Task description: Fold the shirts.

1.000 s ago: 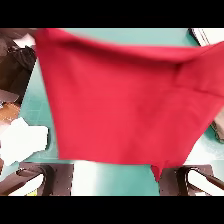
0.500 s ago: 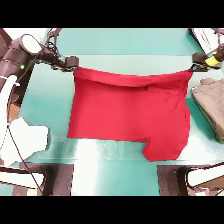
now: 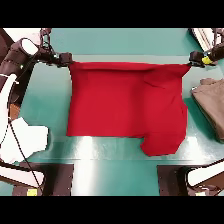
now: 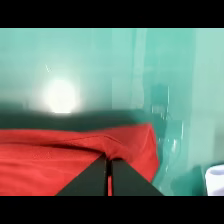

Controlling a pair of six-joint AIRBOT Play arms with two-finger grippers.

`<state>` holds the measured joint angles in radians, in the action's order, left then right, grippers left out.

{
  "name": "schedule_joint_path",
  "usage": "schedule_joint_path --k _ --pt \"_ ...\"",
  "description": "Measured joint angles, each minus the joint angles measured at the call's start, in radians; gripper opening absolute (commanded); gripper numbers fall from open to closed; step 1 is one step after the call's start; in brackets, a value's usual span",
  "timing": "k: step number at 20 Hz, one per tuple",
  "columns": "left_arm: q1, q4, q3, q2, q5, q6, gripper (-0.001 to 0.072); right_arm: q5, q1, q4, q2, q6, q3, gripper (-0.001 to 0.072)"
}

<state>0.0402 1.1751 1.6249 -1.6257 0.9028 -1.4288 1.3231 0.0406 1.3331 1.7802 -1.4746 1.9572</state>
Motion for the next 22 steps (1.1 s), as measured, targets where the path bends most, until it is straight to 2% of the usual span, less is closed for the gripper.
schedule_joint_path --k 4,10,11,12,13,14,15,16,18,22 --pt "-0.007 -0.041 -0.052 -0.002 0.045 0.083 0.0024 0.013 -0.003 0.008 -0.047 0.022 -0.14 0.0008" --pt "-0.008 -0.073 -0.204 -0.003 0.062 0.112 0.0024 -0.103 -0.031 0.008 -0.158 0.031 -0.454 0.0012" --pt "-0.008 -0.075 -0.221 -0.003 0.062 0.114 0.0055 -0.119 -0.037 0.007 -0.171 0.031 -0.494 0.0015" --pt "-0.008 -0.078 -0.233 -0.003 0.06 0.113 0.0361 -0.132 -0.042 0.006 -0.181 0.031 -0.525 0.0054" --pt "-0.008 -0.08 -0.241 -0.003 0.06 0.106 0.0665 -0.14 -0.047 0.006 -0.19 0.03 -0.549 0.0246" --pt "-0.009 -0.082 -0.248 -0.003 0.062 0.092 0.064 -0.141 -0.049 0.005 -0.195 0.026 -0.564 0.0319" --pt "-0.01 -0.085 -0.251 -0.003 0.071 0.073 0.0545 -0.135 -0.048 0.003 -0.2 0.019 -0.569 0.0318" --pt "-0.014 -0.084 -0.25 -0.003 0.094 0.061 0.0489 -0.117 -0.047 0.001 -0.203 0.014 -0.565 0.0316" --pt "-0.032 -0.084 -0.235 0.002 0.165 0.052 0.0489 -0.055 -0.027 -0.004 -0.217 0.022 -0.542 0.0313" --pt "-0.106 -0.081 -0.272 0.096 0.303 0.063 0.049 0.079 0.051 -0.057 -0.319 0.102 -0.551 0.0313"
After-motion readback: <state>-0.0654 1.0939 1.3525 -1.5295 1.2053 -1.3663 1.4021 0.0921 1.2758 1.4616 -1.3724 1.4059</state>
